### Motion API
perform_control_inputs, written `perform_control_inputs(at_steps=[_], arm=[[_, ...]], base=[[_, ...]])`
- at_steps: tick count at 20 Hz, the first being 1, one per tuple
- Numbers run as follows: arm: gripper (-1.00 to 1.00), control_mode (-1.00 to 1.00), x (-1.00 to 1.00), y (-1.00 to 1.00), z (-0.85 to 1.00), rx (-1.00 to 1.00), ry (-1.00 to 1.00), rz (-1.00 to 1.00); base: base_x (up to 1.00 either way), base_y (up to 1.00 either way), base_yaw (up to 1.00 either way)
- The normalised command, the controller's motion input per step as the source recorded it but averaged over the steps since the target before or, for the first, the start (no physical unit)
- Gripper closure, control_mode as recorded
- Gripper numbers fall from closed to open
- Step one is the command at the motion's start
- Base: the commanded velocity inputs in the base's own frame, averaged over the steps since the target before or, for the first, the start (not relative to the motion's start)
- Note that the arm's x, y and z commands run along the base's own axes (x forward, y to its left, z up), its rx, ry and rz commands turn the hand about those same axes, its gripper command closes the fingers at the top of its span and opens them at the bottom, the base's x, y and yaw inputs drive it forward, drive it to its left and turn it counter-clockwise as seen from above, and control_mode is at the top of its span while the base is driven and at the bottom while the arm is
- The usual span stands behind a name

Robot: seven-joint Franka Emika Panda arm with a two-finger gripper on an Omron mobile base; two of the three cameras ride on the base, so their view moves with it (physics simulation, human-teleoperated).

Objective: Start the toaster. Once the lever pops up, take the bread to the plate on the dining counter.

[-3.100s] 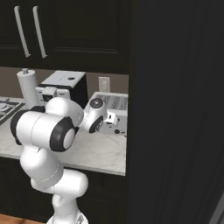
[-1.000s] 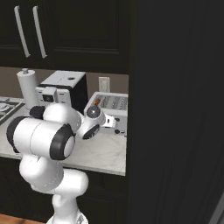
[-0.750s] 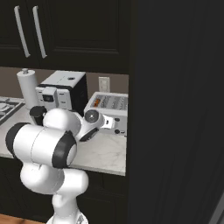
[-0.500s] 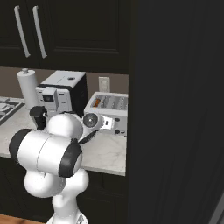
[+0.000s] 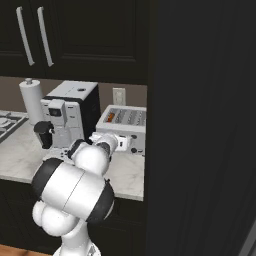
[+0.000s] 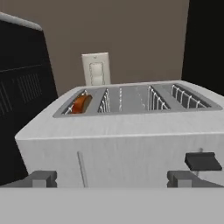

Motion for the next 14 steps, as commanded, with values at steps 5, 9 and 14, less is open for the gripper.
perform_control_inputs(at_steps=[5, 9, 14], arm=[[-1.00, -1.00, -0.15, 0.04, 0.12, 0.00, -0.23, 0.00], [-1.00, -1.00, -0.12, 0.06, 0.13, 0.00, -0.14, 0.00], [-1.00, -1.00, -0.02, 0.11, 0.19, 0.00, -0.04, 0.00]], base=[[0.00, 0.00, 0.00], [0.00, 0.00, 0.00], [0.00, 0.00, 0.00]])
